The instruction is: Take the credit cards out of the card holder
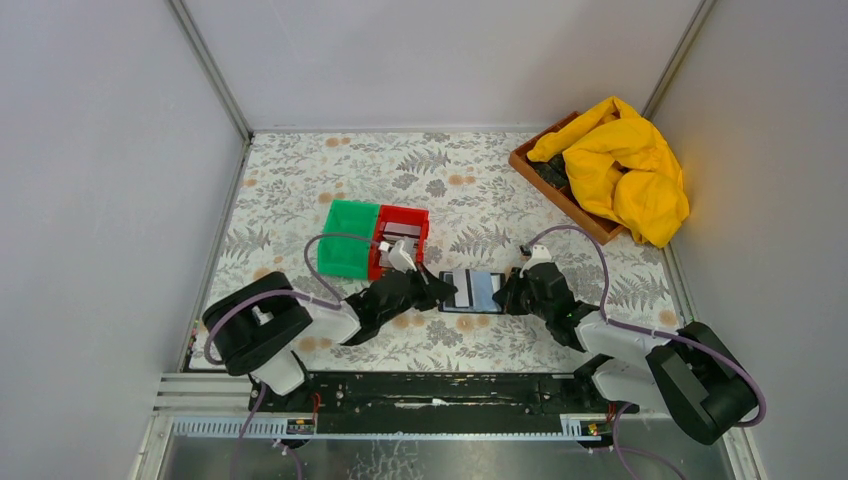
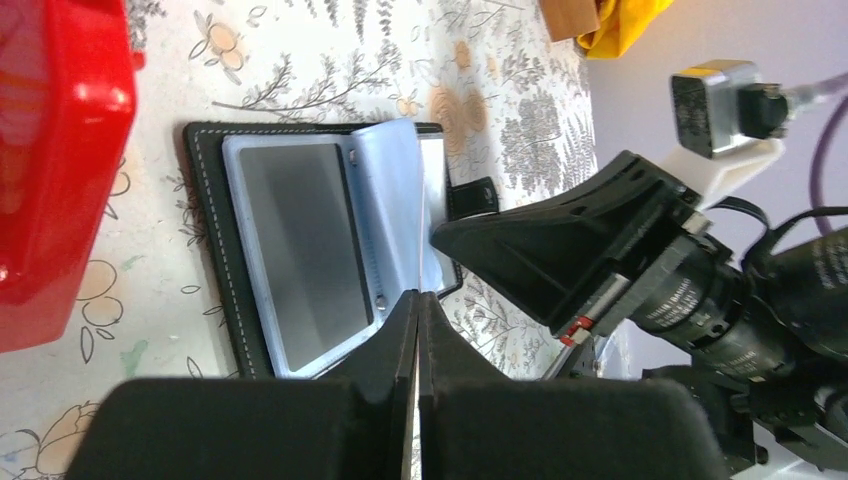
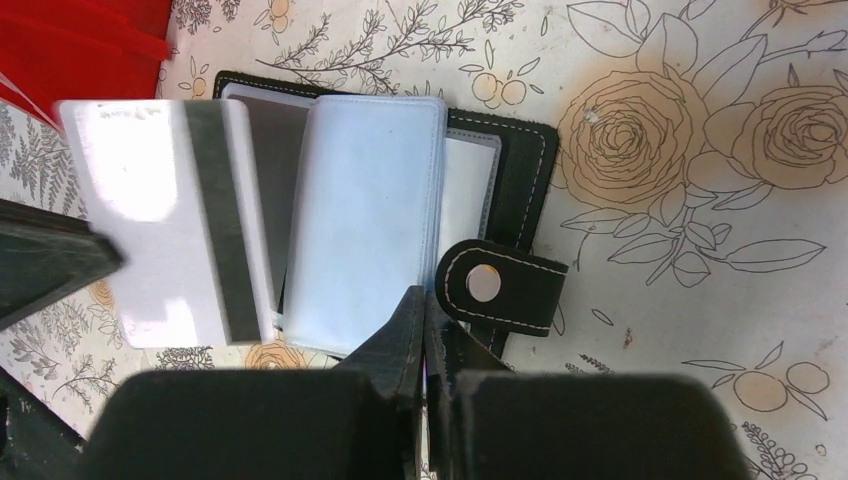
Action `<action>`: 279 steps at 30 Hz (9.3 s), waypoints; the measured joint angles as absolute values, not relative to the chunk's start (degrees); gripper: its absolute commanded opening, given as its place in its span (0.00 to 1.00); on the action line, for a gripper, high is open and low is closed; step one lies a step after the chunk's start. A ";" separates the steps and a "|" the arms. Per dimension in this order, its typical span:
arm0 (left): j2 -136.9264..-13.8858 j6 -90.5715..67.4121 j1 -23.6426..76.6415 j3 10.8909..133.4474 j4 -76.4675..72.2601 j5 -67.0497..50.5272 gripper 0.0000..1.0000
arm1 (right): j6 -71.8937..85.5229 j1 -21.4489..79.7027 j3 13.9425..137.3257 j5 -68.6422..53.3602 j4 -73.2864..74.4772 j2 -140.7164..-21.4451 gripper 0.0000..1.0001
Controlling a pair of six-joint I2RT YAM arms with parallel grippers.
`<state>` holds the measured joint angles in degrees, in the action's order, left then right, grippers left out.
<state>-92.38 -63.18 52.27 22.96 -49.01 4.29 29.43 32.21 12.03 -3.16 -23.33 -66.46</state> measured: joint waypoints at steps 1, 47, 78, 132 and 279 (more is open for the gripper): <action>-91.29 -62.78 52.23 22.65 -48.73 4.29 0.00 | 29.43 32.21 12.05 -3.18 -23.44 -66.50 0.00; -73.95 -58.50 53.63 13.56 -63.68 -5.21 0.00 | 44.60 32.25 9.43 -39.07 -32.58 -33.67 0.63; -68.34 -60.05 53.63 11.18 -66.59 -7.29 0.00 | 39.81 32.25 10.59 -37.15 -25.45 -28.64 0.55; -59.51 -39.62 53.45 21.54 -43.22 -31.09 0.36 | 41.71 32.21 10.17 -56.18 -27.75 -32.34 0.00; -75.46 -41.12 60.14 28.62 -26.28 25.41 0.00 | 28.08 34.83 19.42 -21.54 -18.63 -66.57 0.00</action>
